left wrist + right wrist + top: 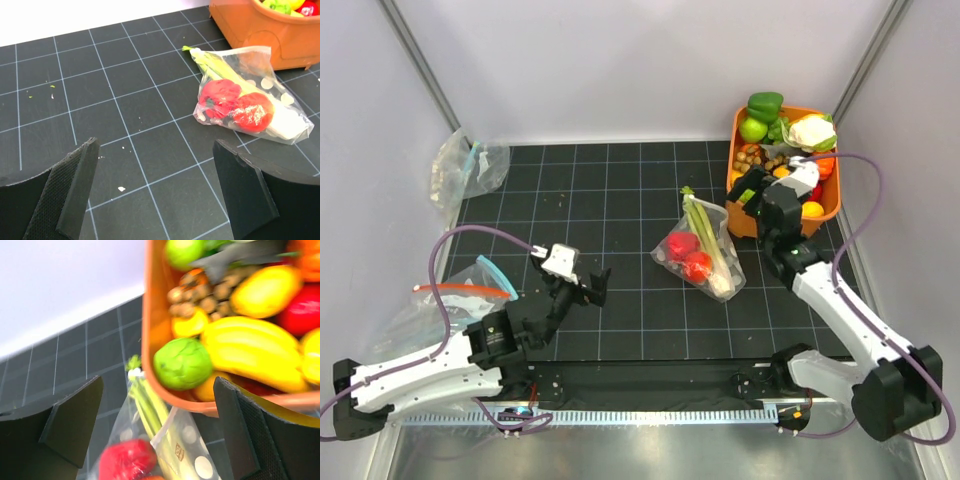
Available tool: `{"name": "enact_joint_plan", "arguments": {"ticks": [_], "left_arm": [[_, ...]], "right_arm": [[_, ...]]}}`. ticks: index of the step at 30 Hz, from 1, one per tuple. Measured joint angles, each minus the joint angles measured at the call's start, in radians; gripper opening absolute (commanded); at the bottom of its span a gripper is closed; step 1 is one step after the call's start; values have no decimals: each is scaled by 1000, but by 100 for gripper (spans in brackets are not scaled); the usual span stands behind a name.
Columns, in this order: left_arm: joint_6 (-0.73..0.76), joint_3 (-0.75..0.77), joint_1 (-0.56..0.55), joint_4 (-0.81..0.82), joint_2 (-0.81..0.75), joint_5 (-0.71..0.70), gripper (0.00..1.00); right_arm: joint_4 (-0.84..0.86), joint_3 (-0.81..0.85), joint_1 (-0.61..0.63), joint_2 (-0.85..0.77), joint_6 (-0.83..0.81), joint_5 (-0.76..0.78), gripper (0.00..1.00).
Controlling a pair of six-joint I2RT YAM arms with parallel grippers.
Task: Place the food in the zip-top bag and seal the zipper
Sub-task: Reset both arms
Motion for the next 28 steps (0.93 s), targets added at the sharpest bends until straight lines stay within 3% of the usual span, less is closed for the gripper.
{"name": "enact_joint_plan", "arguments": {"ticks": [3, 8, 18, 28], "left_arm": [[0, 3, 0, 0, 14, 0, 100], [0, 8, 0, 1, 25, 0, 100], [16, -25, 0, 83, 28, -68, 100], [39, -80, 0, 153, -15, -88, 100]], "right_arm": [[-154, 73, -2, -47, 111, 80, 100], [-262, 81, -2, -145, 212, 53, 100], [-267, -214, -2, -436, 278, 119, 100], [-305, -229, -2, -407, 356, 184, 100]]}}
